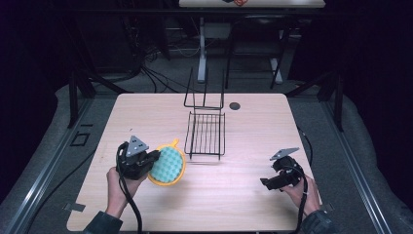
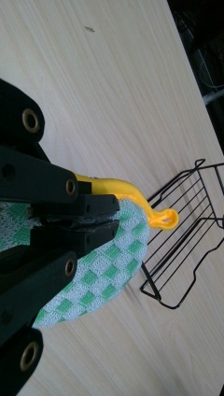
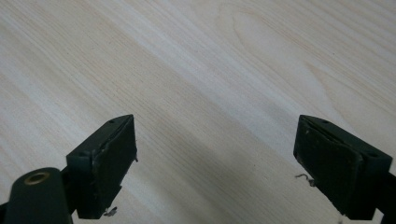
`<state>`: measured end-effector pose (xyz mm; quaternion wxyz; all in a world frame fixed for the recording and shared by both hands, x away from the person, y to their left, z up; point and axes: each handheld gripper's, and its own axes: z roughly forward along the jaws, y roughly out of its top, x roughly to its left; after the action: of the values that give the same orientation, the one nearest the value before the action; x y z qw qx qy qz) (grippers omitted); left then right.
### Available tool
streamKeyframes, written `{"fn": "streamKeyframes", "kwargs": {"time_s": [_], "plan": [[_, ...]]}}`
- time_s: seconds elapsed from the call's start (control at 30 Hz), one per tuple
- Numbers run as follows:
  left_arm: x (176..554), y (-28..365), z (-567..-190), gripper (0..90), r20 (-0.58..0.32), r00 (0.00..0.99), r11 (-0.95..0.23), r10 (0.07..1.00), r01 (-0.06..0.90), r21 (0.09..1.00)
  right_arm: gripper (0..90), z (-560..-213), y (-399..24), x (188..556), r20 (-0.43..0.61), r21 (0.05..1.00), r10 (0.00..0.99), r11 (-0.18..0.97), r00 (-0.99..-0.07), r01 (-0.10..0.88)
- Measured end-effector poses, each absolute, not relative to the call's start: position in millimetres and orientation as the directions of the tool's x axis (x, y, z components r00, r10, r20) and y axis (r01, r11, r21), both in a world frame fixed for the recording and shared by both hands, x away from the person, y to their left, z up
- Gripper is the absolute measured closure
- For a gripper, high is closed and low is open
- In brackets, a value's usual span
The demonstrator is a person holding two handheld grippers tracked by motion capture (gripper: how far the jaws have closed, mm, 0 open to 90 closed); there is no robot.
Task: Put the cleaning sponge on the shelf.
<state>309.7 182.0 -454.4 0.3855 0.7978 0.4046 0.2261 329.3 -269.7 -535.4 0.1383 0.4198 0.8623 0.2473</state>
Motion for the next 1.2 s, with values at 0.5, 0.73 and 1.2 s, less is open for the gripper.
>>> {"fn": "streamKeyframes", "kwargs": {"time_s": [0.5, 0.73, 1.2], "plan": [[331, 169, -448, 86.7, 0.041, 0.584, -0.368, 0.811, 0.452, 0.813, 12.7, -537, -270, 330, -0.022, 0.535, 0.794, 0.523, -0.607, 0.664], [339, 164, -445, 86.7, 0.041, 0.591, -0.368, 0.806, 0.446, 0.816, 12.9, -537, -271, 329, -0.019, 0.528, 0.795, 0.523, -0.606, 0.669], [352, 154, -447, 86.7, 0.031, 0.600, -0.366, 0.799, 0.446, 0.817, 12.9, -538, -271, 330, -0.020, 0.528, 0.795, 0.524, -0.607, 0.668]]}}
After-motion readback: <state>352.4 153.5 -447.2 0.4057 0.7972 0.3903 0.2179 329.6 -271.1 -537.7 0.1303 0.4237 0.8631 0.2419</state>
